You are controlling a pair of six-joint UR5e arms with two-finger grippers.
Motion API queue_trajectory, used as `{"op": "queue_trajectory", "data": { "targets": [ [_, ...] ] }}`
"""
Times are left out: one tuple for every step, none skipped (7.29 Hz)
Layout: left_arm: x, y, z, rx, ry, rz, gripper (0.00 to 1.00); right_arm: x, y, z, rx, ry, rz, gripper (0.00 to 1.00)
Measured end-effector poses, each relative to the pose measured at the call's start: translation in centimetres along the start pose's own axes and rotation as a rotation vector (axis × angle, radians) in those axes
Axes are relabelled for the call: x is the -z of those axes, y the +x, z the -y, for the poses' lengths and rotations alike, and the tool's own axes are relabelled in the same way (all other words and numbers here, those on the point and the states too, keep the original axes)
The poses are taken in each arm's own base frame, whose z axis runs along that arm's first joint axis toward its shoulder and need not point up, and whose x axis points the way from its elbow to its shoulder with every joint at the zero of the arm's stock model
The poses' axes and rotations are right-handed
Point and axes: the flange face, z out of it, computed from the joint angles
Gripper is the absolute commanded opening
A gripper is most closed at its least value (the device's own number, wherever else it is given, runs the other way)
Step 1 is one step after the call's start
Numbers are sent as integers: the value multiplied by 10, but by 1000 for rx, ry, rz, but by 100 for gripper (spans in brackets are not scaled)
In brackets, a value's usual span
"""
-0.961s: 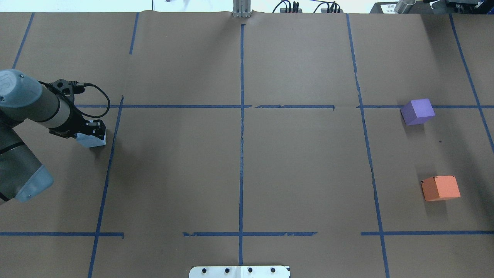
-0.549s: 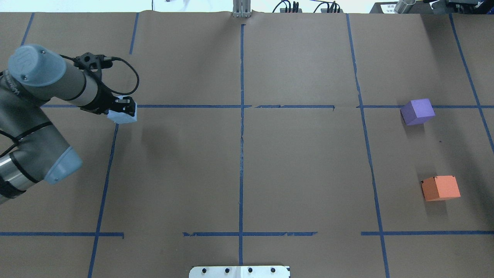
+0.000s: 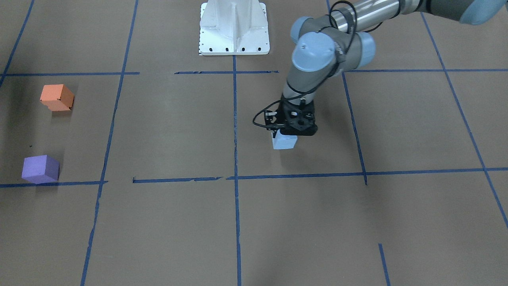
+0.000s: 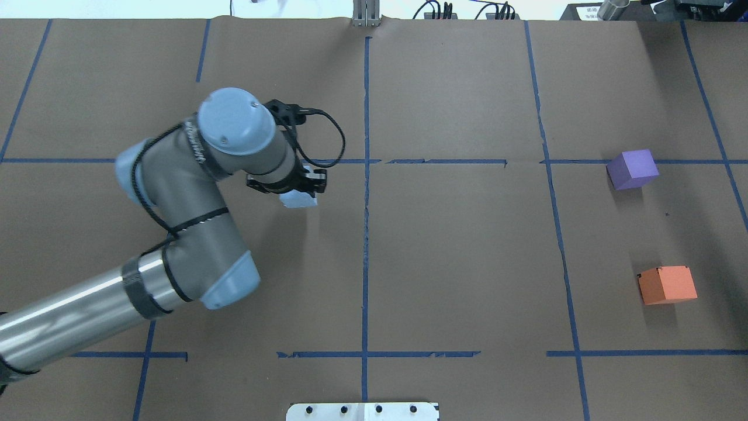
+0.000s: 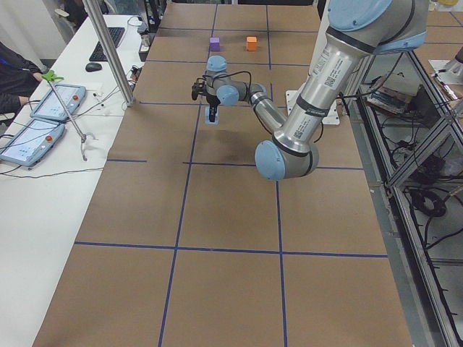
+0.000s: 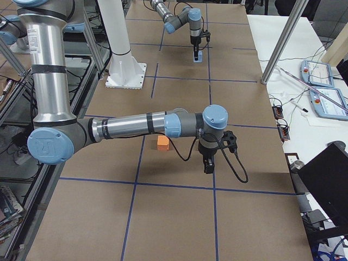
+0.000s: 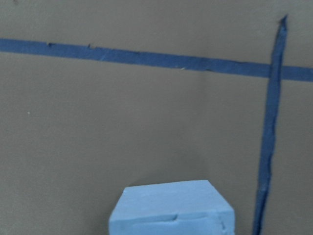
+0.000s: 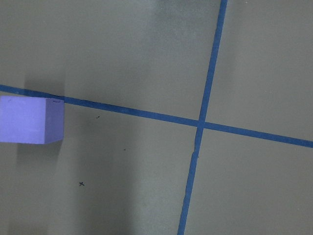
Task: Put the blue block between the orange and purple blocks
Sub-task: 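Carry the light blue cube with the left gripper to the table center, then release the light blue cube and withdraw the left arm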
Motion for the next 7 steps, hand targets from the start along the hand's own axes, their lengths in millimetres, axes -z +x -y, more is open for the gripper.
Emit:
{"op": "queue_trajectory", "data": {
  "targets": [
    [-13,48,-13,18,1,9,56,0,0,0,0,0,0,100],
    [-25,78,-24,29,-2,20,100,-1,0,-1,-1,-1,0,100],
    [-33,93,-33,31,-6,30,100,-1,1,-2,-2,-3,0,100],
    [-39,99,-39,30,-9,36,100,-2,2,-3,-3,-4,0,100],
    [-40,100,-41,30,-4,40,100,-2,2,-3,-3,-5,0,100],
    [-38,100,-38,33,6,43,100,-2,2,-3,-3,-5,0,100],
    [-28,95,-28,42,21,39,100,-2,1,-3,-3,-4,0,100]
  ]
}}
